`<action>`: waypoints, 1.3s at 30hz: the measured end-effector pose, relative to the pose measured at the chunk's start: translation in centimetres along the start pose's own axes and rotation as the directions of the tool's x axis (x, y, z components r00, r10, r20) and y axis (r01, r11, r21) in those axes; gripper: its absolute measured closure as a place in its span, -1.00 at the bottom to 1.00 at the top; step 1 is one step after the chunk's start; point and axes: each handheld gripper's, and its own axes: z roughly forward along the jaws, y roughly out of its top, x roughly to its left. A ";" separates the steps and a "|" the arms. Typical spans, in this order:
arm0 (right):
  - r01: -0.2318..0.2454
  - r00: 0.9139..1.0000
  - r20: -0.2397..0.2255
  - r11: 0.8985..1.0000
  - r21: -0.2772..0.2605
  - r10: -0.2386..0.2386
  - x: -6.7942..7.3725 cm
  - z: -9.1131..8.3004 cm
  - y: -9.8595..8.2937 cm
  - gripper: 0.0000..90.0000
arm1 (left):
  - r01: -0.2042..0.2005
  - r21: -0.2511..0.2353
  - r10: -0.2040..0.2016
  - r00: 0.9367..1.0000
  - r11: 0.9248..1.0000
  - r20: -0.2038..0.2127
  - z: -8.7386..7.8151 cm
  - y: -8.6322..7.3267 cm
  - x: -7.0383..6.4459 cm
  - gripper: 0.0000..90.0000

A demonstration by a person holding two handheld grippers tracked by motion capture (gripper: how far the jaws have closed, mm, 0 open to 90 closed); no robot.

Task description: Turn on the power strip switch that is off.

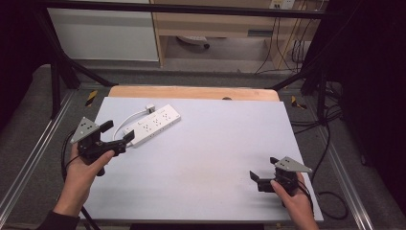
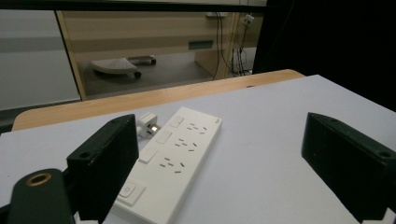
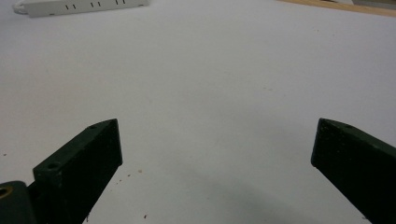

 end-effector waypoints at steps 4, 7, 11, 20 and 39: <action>0.000 1.000 -0.002 1.000 0.000 0.000 0.0 0.0 0.0 -0.95 | 0.013 0.004 -0.013 1.000 1.000 -0.007 0.4 0.2 0.3 -0.75; 0.002 1.000 -0.002 1.000 -0.001 -0.002 0.0 0.0 0.0 -0.95 | 0.037 0.008 -0.037 0.999 0.999 0.001 0.9 0.2 0.4 -0.74; -0.003 1.000 -0.001 1.000 -0.003 0.003 0.0 0.0 0.0 -0.95 | 0.022 0.015 -0.022 1.000 1.000 -0.001 1.4 0.4 0.4 -0.74; -0.003 1.000 -0.002 1.000 -0.003 0.003 0.0 0.0 0.0 -0.95 | 0.018 0.014 -0.018 1.000 1.000 -0.015 2.4 0.9 0.7 -0.74; -0.003 1.000 -0.003 1.000 -0.002 0.003 -0.1 -0.1 0.0 -0.95 | 0.038 0.030 -0.037 0.998 0.999 -0.050 4.4 0.5 2.0 -0.71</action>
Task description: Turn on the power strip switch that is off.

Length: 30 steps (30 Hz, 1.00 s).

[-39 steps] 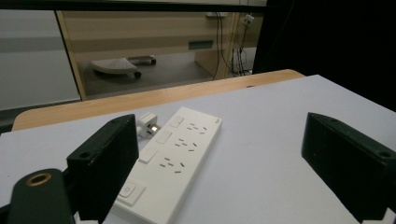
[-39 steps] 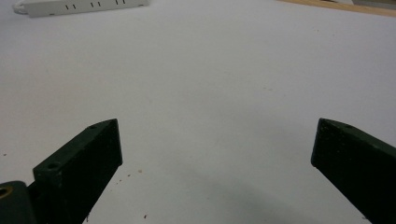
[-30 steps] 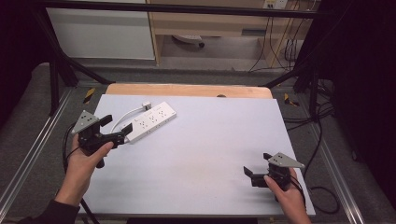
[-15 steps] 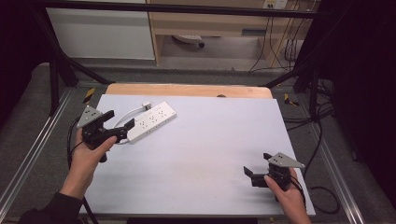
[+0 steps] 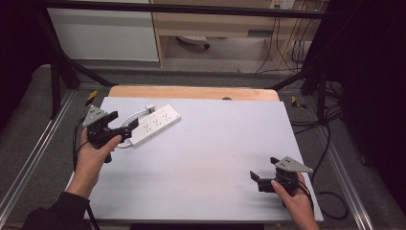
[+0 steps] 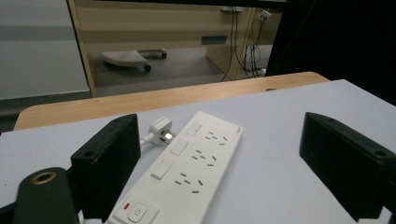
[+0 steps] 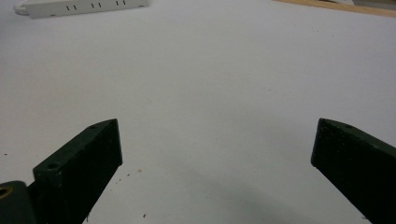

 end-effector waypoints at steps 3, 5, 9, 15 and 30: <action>0.003 1.000 0.000 1.000 0.000 -0.003 0.0 0.1 0.0 -0.95 | 0.000 0.006 0.000 1.000 1.000 -0.008 0.4 -0.1 0.2 -0.71; 0.003 1.000 -0.001 1.000 0.001 -0.003 0.0 0.0 0.0 -0.95 | 0.002 0.010 -0.001 1.000 1.000 -0.013 0.7 -0.2 0.3 -0.71; 0.002 1.000 0.001 1.000 0.000 -0.002 0.0 0.0 0.0 -0.95 | 0.016 0.023 -0.015 1.000 1.000 -0.012 1.2 -0.3 0.5 -0.70; -0.002 1.000 -0.002 1.000 -0.001 0.002 0.0 0.0 0.0 -0.95 | 0.009 0.040 -0.008 1.000 0.999 -0.026 1.9 -0.5 0.7 -0.69; -0.001 1.000 -0.004 1.000 -0.003 0.001 -0.1 0.0 0.0 -0.95 | 0.021 0.081 -0.015 0.997 0.997 -0.072 3.4 -1.2 1.7 -0.66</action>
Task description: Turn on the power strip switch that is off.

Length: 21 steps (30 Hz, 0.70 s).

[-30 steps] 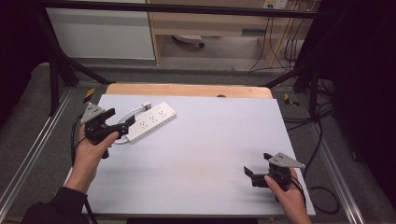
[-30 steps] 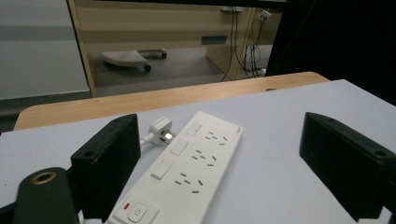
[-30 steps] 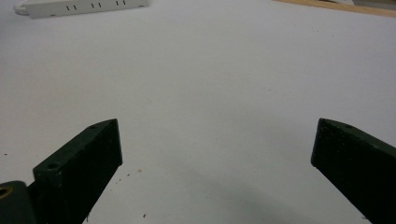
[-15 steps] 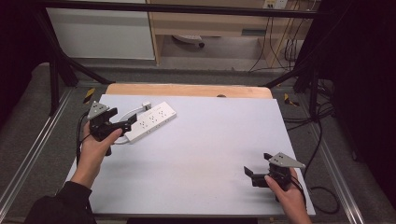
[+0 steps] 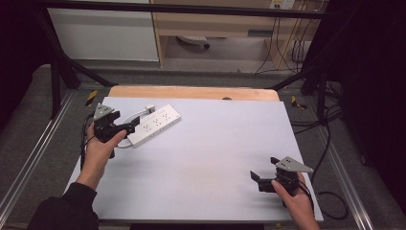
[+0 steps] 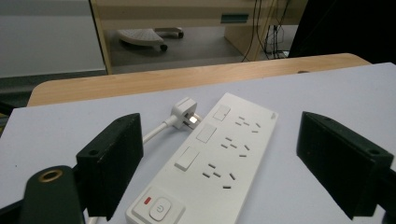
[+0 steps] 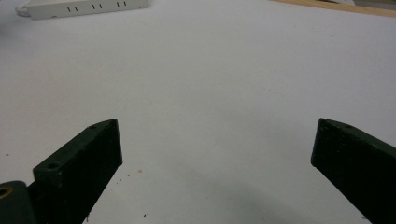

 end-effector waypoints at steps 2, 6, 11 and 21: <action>-0.001 1.000 -0.002 1.000 0.001 0.001 0.0 0.0 0.0 -0.95 | -0.002 0.006 0.002 1.000 1.000 0.003 0.2 -0.1 0.1 -0.65; 0.001 1.000 -0.003 1.000 0.002 -0.001 0.0 0.0 0.0 -0.95 | -0.004 0.015 0.004 1.000 1.000 -0.002 0.4 -0.2 0.2 -0.62; -0.001 1.000 -0.005 1.000 0.002 0.001 0.0 0.0 0.0 -0.95 | -0.001 0.026 0.001 1.000 1.000 -0.019 0.9 -0.3 0.3 -0.60; 0.001 1.000 -0.005 1.000 0.002 -0.001 0.0 0.0 0.0 -0.95 | -0.022 0.055 0.024 0.999 0.998 -0.042 2.4 -0.7 0.1 -0.44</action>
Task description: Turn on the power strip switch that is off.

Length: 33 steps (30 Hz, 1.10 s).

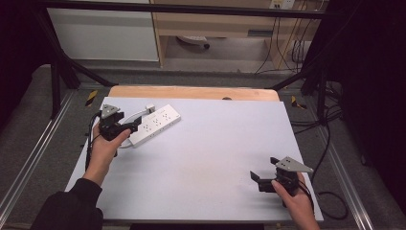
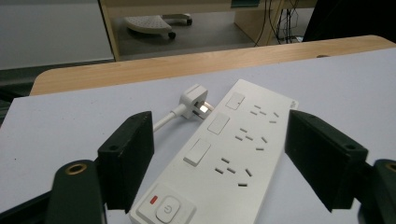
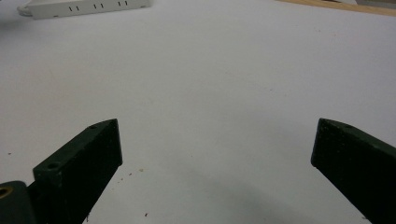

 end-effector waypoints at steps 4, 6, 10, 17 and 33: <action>-0.001 1.000 -0.001 1.000 -0.001 0.001 0.0 0.0 0.0 -0.95 | -0.012 0.012 0.012 1.000 1.000 -0.007 0.6 -0.2 -0.1 -0.34; -0.003 1.000 -0.003 1.000 0.000 0.003 0.0 0.0 0.0 -0.95 | -0.018 0.019 0.019 1.000 1.000 -0.011 0.9 -0.3 -0.2 -0.27; -0.001 1.000 -0.003 1.000 0.000 0.001 0.0 0.0 0.0 -0.95 | -0.028 0.031 0.029 0.999 0.999 -0.015 1.4 -0.4 -0.3 -0.19; -0.003 1.000 -0.004 1.000 -0.001 0.003 0.0 -0.1 0.0 -0.95 | -0.033 0.049 0.035 0.999 0.998 -0.031 2.3 -0.7 -0.1 -0.10; -0.008 1.000 -0.004 1.000 -0.001 0.008 -0.1 -0.1 0.0 -0.95 | -0.051 0.097 0.055 0.998 0.994 -0.043 4.0 -1.6 0.1 -0.03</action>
